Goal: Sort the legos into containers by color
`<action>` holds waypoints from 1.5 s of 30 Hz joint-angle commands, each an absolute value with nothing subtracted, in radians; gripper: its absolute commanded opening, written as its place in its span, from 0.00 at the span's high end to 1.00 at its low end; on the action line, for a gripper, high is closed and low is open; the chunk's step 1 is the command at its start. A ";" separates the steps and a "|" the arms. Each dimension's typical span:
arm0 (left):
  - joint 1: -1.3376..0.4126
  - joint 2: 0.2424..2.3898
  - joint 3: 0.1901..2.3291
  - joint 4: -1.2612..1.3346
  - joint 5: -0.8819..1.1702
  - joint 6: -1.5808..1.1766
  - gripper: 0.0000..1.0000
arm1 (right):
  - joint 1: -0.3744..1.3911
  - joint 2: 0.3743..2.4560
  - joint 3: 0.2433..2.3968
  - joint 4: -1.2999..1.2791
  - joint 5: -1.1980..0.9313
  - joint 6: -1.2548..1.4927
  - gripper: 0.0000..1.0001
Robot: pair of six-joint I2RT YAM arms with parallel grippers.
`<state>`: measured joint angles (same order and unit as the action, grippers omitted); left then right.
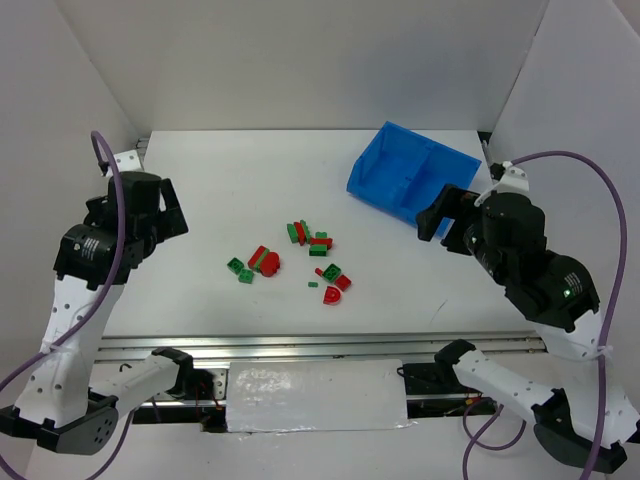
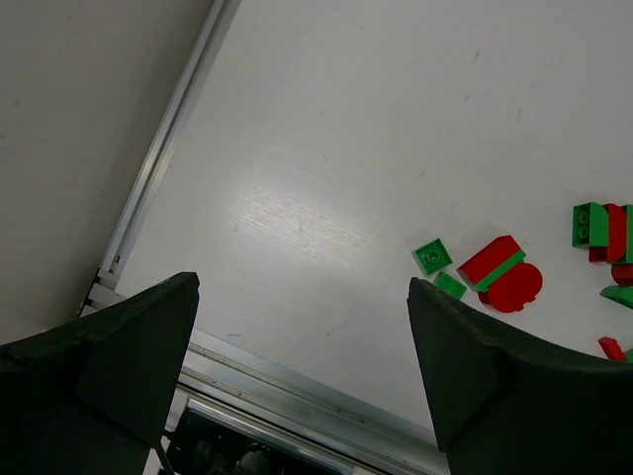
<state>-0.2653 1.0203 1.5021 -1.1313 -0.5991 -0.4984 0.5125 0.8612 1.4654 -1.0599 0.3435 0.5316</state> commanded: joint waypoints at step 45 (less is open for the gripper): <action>-0.268 0.954 1.307 -1.091 -0.448 -0.488 0.01 | 0.719 1.804 1.186 -0.437 -0.018 0.043 0.09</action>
